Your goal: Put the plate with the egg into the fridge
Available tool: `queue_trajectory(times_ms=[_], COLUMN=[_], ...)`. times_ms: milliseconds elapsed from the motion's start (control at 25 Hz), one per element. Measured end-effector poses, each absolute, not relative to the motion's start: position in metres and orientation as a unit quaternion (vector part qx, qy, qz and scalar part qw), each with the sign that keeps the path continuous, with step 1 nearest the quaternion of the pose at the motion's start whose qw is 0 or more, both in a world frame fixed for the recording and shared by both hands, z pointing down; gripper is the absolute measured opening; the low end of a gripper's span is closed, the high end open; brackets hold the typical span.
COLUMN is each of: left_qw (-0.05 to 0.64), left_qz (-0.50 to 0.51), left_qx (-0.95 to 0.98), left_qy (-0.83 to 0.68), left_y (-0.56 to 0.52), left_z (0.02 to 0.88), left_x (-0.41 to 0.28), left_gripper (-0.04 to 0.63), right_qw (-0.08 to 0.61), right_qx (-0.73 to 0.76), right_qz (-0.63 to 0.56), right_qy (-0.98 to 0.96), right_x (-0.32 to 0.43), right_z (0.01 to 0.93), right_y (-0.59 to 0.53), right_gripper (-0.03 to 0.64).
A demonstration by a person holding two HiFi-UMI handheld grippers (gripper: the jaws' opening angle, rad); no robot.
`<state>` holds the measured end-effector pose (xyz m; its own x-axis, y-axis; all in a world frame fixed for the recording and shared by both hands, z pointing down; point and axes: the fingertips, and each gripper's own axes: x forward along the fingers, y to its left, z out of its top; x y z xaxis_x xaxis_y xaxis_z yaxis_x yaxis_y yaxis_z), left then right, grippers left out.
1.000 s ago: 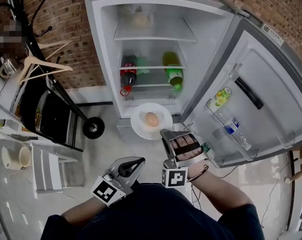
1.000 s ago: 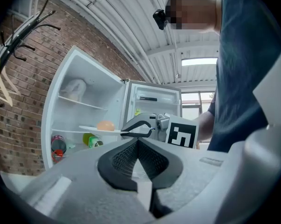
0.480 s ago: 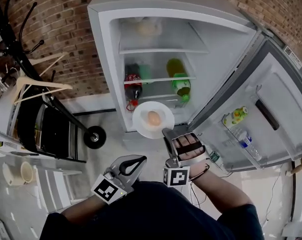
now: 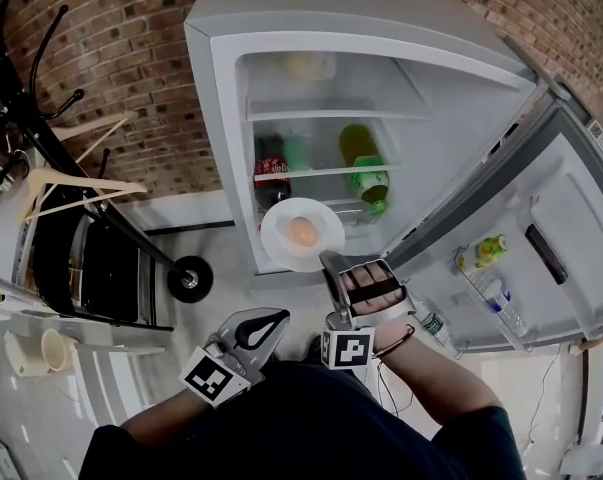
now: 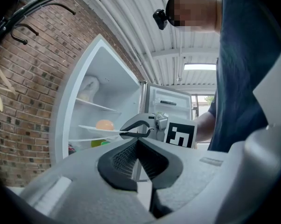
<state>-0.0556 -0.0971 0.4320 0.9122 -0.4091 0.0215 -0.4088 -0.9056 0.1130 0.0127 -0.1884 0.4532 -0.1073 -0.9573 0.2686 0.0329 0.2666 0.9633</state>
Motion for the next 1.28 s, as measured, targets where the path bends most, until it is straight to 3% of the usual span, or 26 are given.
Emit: queue_trajectory(times_ms=[1280], left_qw=[0.050], left_qz=[-0.001], left_qx=[0.959], left_qy=[-0.280], left_y=[-0.128], left_z=[0.425], left_x=[-0.034], left_gripper=[-0.002], right_qw=[0.548], right_qx=[0.377], right_qz=[-0.471], right_qy=[-0.579], right_x=[0.037], right_z=[0.479], right_y=[-0.291], right_gripper=[0.021])
